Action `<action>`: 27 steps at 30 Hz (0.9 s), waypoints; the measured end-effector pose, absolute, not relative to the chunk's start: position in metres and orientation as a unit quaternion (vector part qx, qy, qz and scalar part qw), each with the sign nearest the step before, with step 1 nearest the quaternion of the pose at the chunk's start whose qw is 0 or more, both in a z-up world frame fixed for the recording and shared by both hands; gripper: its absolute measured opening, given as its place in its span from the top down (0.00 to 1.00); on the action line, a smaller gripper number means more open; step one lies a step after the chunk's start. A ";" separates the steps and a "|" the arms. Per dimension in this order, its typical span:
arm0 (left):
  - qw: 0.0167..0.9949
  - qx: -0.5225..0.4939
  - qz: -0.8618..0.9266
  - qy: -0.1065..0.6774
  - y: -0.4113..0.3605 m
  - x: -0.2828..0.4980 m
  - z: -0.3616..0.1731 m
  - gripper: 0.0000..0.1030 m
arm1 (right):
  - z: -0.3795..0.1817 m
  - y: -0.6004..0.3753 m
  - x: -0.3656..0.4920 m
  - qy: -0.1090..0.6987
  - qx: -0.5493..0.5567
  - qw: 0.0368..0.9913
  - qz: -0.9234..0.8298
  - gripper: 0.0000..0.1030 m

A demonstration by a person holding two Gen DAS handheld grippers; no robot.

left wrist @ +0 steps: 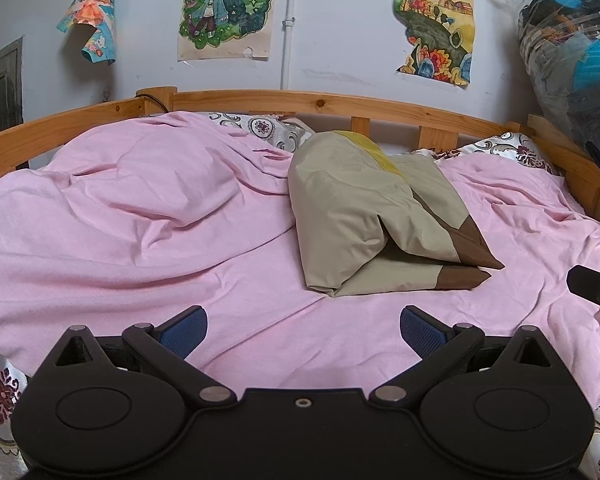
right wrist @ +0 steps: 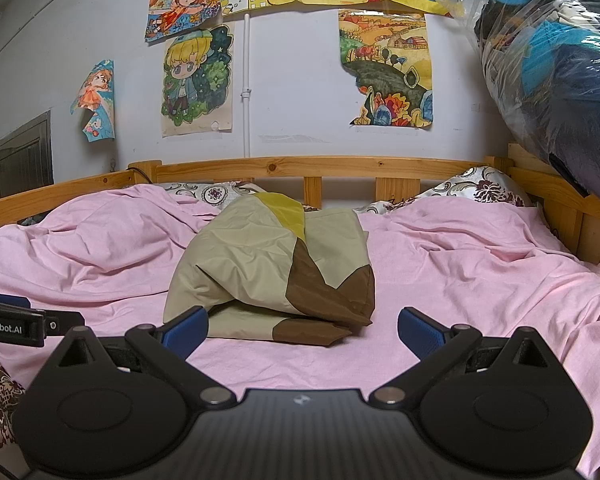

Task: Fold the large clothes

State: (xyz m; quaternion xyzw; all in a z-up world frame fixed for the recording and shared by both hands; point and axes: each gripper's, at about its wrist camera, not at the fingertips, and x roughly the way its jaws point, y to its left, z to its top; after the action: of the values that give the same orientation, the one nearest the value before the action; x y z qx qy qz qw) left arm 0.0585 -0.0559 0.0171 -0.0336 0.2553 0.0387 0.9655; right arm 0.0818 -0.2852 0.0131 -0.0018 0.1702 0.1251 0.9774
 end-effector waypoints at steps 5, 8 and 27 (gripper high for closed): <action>0.965 -0.035 0.037 0.256 -0.054 0.059 0.017 0.01 | 0.013 -0.285 0.081 0.170 -0.002 0.977 0.125 0.00; 0.965 -0.035 0.037 0.256 -0.055 0.059 0.017 0.01 | 0.013 -0.285 0.082 0.170 -0.002 0.977 0.125 0.00; 0.957 0.002 0.073 0.280 -0.059 0.061 0.018 0.01 | 0.013 -0.285 0.081 0.170 -0.002 0.977 0.125 0.00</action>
State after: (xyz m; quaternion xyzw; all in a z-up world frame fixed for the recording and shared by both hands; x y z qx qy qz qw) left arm 0.0612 -0.0587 0.0180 0.0021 0.2802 0.0725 0.9572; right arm 0.0815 -0.2846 0.0132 -0.0016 0.1705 0.1246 0.9775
